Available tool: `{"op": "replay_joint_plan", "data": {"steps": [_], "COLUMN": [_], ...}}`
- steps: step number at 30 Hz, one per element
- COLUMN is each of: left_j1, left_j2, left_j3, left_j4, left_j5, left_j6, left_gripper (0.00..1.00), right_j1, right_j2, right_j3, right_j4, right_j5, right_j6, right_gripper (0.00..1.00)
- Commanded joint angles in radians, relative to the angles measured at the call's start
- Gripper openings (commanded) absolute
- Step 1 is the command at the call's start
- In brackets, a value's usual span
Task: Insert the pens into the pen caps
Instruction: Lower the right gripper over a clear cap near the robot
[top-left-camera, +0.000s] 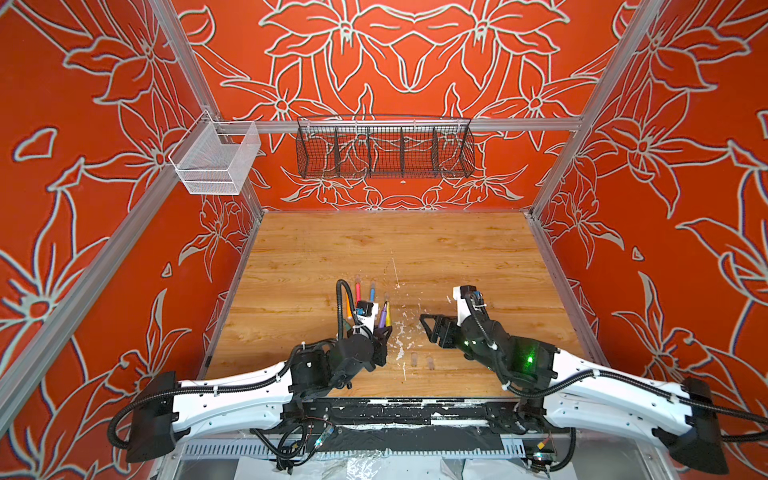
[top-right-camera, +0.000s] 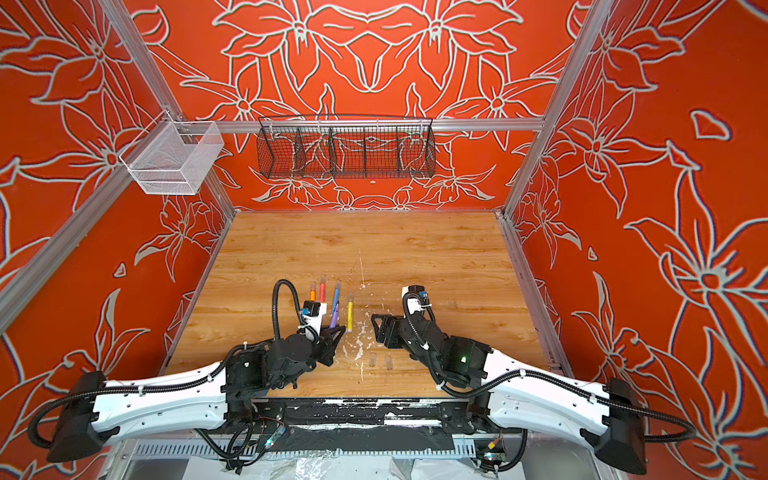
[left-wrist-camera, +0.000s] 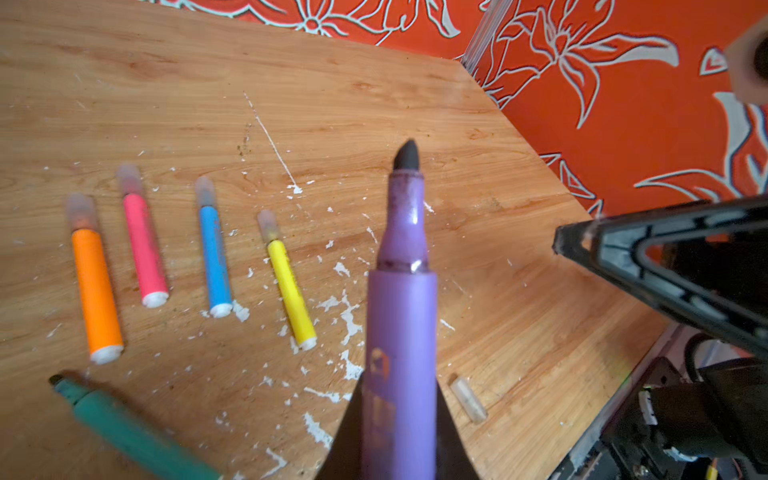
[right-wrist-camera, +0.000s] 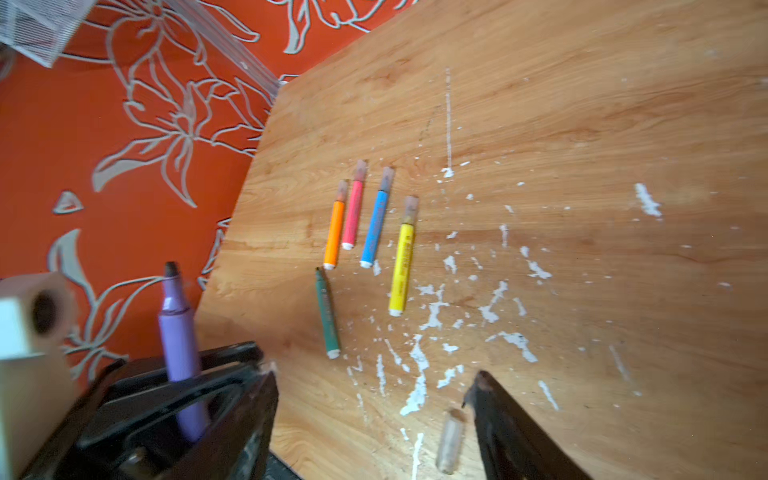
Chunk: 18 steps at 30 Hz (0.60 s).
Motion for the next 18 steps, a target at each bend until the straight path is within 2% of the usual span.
{"op": "replay_joint_plan", "data": {"steps": [1,4,6,12,16,18], "left_j1": [0.005,0.005,0.004,0.005,0.005,0.005], "left_j2": [-0.04,-0.074,-0.087,-0.081,-0.056,-0.055], "left_j3": [0.034,0.016,0.005,-0.01,-0.016,-0.03], "left_j4": [-0.174,-0.206,-0.206,-0.216,-0.16,-0.118], "left_j5": [-0.077,-0.11,-0.125,-0.161,-0.139,-0.125], "left_j6": [-0.084,-0.117,-0.123,-0.134,-0.076,-0.048], "left_gripper": [0.0,0.0,0.0,0.0,0.0,0.0], "right_j1": [0.005,0.005,0.005,0.004,0.008,0.014], "right_j2": [0.074,0.185,0.262,0.462,0.536,0.554], "right_j3": [0.107,0.152,0.157,0.16,0.125,0.121], "right_j4": [-0.209,-0.276,-0.298,-0.387,-0.322,-0.31], "right_j5": [0.051,-0.035,-0.08,-0.121,-0.23,-0.247], "right_j6": [-0.025,-0.027,-0.024,-0.033,-0.066,-0.077], "right_gripper": [0.61,0.48,0.44,0.4,0.4,0.4]}}
